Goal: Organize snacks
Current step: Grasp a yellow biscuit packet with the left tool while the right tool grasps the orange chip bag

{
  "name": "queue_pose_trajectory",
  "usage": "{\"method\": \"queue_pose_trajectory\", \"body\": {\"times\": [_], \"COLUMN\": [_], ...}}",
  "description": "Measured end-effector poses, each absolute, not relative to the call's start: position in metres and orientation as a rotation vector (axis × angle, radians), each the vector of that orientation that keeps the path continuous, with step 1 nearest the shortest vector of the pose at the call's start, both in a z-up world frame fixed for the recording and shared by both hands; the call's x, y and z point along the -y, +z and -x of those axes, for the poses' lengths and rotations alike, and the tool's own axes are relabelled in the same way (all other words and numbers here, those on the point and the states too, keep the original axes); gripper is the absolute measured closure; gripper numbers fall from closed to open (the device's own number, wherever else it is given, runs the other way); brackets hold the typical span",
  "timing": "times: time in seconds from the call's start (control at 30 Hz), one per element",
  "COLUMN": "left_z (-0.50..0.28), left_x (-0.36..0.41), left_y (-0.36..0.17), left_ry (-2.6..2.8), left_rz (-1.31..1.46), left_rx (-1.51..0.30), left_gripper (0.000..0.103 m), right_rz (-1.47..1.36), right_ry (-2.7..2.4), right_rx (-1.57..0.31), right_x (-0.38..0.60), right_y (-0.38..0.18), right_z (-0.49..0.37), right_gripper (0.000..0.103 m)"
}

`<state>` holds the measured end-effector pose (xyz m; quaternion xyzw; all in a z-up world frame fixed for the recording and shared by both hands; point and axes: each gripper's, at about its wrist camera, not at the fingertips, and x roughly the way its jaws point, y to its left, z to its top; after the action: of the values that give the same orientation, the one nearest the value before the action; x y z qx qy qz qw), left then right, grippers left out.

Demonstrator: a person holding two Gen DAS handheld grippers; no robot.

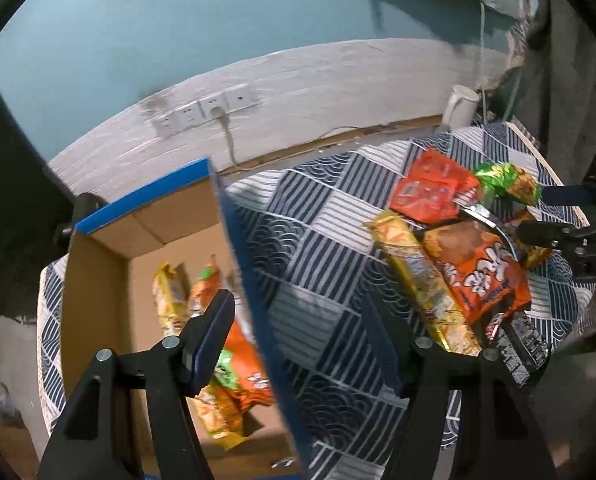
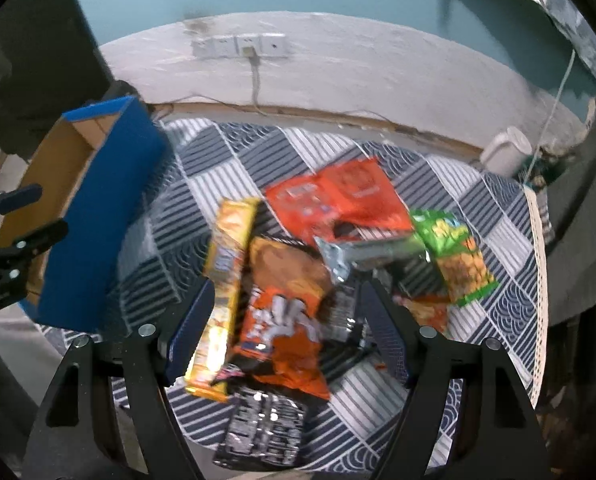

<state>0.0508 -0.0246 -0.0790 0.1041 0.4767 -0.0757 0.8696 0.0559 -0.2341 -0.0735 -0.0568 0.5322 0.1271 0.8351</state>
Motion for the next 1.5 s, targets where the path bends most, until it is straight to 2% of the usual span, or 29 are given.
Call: {"method": "queue_pose_trajectory", "body": {"times": [0.57, 1.13, 1.23, 1.3, 1.4, 1.5], "left_z": [-0.060, -0.065, -0.066, -0.067, -0.068, -0.068], "left_x": [0.070, 0.075, 0.074, 0.074, 0.076, 0.077], "left_y": [-0.136, -0.153, -0.153, -0.153, -0.151, -0.148], "left_ry": [-0.188, -0.193, -0.193, -0.193, -0.195, -0.193], "left_rz": [-0.298, -0.302, -0.296, -0.289, -0.279, -0.269], "left_rx": [-1.117, -1.166, -1.171, -1.175, -1.179, -1.179], "left_gripper": [0.032, 0.032, 0.032, 0.032, 0.032, 0.032], "right_rz": [0.036, 0.112, 0.122, 0.148, 0.154, 0.177], "right_ry": [0.296, 0.283, 0.303, 0.302, 0.307, 0.307], "right_rx": [-1.241, -1.344, -1.350, -1.341, -1.321, -1.283], "right_x": [0.242, 0.218, 0.215, 0.214, 0.214, 0.215], "right_y": [-0.126, -0.178, -0.181, -0.180, -0.174, -0.159], "right_z": [-0.064, -0.070, -0.069, -0.066, -0.064, -0.060], "right_gripper": [0.027, 0.027, 0.040, 0.043, 0.058, 0.061]}}
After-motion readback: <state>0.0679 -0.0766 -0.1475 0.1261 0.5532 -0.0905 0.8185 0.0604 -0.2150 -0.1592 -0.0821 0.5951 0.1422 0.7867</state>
